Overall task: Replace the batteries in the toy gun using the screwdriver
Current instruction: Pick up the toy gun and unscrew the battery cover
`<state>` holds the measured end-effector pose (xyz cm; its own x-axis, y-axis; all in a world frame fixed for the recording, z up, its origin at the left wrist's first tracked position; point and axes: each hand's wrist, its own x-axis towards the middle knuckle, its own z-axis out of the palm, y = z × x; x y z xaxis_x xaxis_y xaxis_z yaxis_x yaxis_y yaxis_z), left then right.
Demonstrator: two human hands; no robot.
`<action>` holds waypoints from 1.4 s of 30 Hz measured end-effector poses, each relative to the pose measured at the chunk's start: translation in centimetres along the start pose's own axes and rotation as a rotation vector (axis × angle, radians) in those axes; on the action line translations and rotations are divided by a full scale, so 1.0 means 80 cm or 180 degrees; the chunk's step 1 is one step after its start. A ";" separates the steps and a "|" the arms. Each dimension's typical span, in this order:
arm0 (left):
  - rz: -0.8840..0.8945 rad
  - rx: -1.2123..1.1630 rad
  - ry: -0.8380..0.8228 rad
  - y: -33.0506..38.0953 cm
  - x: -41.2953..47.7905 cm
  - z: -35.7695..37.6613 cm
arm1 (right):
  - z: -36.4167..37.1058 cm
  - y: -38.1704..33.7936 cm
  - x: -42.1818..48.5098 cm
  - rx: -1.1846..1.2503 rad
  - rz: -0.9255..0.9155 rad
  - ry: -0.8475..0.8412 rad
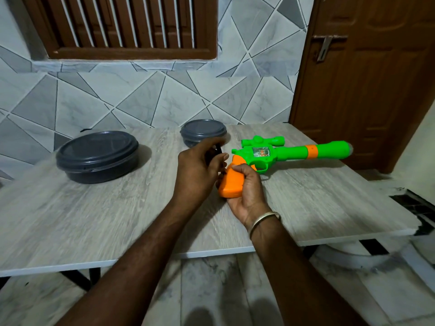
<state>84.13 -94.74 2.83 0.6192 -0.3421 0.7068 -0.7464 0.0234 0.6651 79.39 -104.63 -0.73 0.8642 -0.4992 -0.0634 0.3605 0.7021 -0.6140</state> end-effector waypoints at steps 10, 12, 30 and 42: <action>0.0226 0.0041 -0.0234 0.005 -0.004 -0.006 | 0.002 0.004 0.002 0.0062 -0.0128 -0.0082; 0.0220 0.0073 -0.0156 0.005 -0.002 -0.004 | 0.003 0.003 0.002 0.0031 -0.0118 -0.0113; 0.0151 0.0219 0.0076 0.010 0.002 -0.002 | 0.010 -0.001 -0.011 -0.0076 -0.0094 -0.0064; 0.0211 0.0232 -0.0005 0.014 -0.001 -0.010 | 0.012 -0.002 -0.012 -0.0172 -0.0061 0.0022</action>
<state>83.44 -93.97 3.69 0.5674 -0.3434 0.7484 -0.8016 -0.0223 0.5975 78.80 -103.79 0.19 0.8548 -0.5159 -0.0567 0.3573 0.6641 -0.6567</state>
